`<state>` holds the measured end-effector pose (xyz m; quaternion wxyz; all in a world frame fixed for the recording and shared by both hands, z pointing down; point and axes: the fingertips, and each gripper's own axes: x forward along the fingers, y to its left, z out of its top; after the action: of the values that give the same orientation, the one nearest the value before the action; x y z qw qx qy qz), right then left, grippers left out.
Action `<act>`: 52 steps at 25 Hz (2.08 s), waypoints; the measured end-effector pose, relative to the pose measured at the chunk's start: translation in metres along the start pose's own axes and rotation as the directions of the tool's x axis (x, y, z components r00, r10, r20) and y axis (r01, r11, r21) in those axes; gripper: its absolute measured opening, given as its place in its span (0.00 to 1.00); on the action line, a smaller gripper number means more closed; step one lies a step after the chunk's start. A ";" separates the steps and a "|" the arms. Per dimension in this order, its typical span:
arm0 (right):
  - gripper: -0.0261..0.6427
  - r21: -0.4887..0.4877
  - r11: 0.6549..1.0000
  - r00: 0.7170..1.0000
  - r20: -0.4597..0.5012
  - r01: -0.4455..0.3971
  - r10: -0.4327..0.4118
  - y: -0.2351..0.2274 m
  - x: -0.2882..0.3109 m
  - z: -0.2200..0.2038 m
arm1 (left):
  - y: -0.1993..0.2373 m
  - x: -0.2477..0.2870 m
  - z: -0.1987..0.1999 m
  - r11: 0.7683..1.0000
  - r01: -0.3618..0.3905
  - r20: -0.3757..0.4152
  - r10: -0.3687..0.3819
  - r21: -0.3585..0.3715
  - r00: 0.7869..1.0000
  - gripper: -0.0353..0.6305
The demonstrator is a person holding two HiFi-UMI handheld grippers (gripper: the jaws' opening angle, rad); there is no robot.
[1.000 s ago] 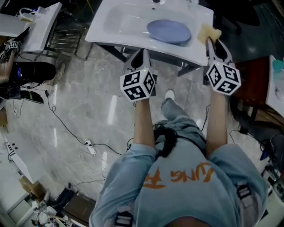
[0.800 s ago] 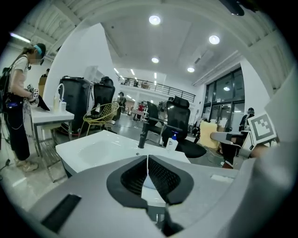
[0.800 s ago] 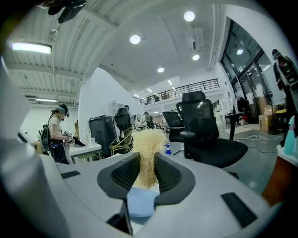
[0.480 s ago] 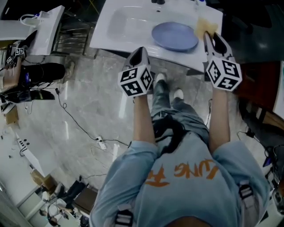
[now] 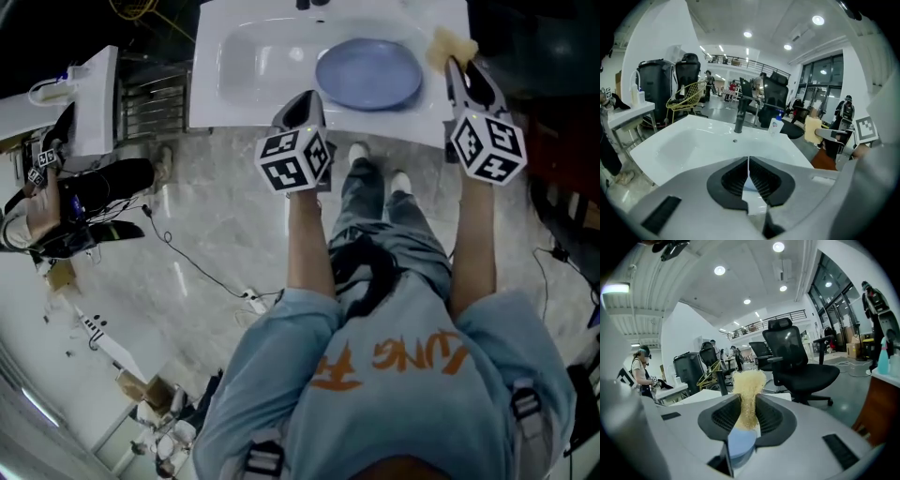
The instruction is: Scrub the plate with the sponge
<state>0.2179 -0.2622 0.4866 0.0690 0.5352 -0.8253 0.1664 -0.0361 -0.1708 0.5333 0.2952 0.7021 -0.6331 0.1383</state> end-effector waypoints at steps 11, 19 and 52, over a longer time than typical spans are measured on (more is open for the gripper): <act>0.18 0.027 0.998 0.996 -0.071 0.064 -0.062 0.005 0.031 -0.030 | 0.044 0.044 -0.014 0.991 0.094 -0.268 -0.116 -0.094 0.956 0.06; 0.18 0.050 0.988 0.986 -0.092 0.146 -0.141 0.000 0.047 -0.038 | 0.041 0.083 -0.018 0.975 0.217 -0.385 -0.221 -0.055 0.896 0.20; 0.18 -0.046 0.949 0.936 -0.157 0.311 -0.315 -0.010 0.081 -0.039 | 0.051 0.160 -0.108 0.883 0.348 -0.763 -0.455 -0.317 0.459 0.25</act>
<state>0.1911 -0.3218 0.5486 0.1670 0.6435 -0.7230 0.1878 -0.0411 -0.2375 0.7210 0.6183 0.6661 -0.2454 0.3373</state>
